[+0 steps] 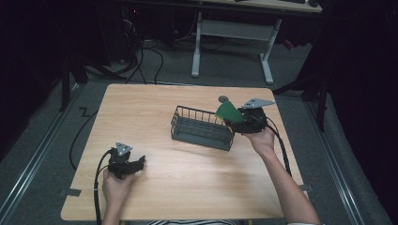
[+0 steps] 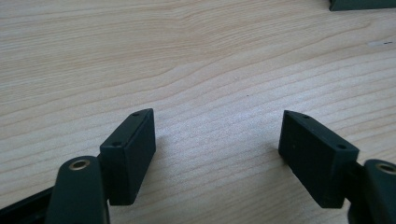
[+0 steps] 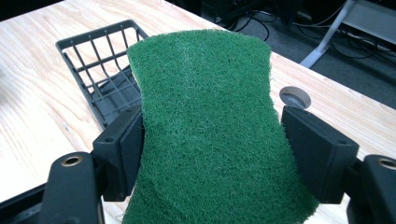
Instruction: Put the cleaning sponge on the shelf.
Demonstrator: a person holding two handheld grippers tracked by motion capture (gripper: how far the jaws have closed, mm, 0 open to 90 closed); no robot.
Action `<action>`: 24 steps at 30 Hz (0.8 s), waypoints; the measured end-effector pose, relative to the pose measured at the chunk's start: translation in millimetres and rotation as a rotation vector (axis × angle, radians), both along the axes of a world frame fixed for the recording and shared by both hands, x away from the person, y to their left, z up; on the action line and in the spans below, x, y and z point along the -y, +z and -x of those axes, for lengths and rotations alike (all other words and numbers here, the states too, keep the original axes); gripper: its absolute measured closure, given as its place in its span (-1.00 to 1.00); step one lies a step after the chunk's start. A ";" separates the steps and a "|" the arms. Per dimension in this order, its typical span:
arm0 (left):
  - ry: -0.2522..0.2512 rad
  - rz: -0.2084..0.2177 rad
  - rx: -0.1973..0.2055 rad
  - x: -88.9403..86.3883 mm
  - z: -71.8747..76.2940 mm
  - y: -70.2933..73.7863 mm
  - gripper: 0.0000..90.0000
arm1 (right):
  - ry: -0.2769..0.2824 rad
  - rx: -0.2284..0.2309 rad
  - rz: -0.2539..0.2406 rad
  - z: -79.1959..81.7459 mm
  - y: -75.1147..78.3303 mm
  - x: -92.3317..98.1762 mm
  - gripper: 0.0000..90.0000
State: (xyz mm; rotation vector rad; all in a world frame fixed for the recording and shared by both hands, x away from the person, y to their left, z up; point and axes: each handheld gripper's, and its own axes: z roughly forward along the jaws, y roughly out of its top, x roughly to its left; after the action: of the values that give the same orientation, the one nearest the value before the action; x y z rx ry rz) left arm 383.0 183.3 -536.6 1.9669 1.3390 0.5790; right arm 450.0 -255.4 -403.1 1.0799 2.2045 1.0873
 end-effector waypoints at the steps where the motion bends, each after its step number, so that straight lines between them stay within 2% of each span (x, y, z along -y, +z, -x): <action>1: 0.000 0.000 0.000 0.0 0.0 0.0 -0.38 | -0.001 -0.003 -0.002 -1.6 -0.6 -0.8 -0.42; 13: -0.001 0.000 0.000 0.0 0.0 0.0 -0.38 | -0.017 -0.038 0.012 -18.3 -13.1 -13.3 -0.43; 24: -0.001 0.001 0.000 0.0 0.0 0.0 -0.38 | 0.011 -0.038 0.085 -25.3 -17.2 -35.2 -0.43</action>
State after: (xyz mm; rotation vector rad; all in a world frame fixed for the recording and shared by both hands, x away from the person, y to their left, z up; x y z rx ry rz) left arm 383.0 183.3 -536.6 1.9672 1.3378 0.5772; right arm 475.3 -220.2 -420.3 1.0606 2.2674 0.9755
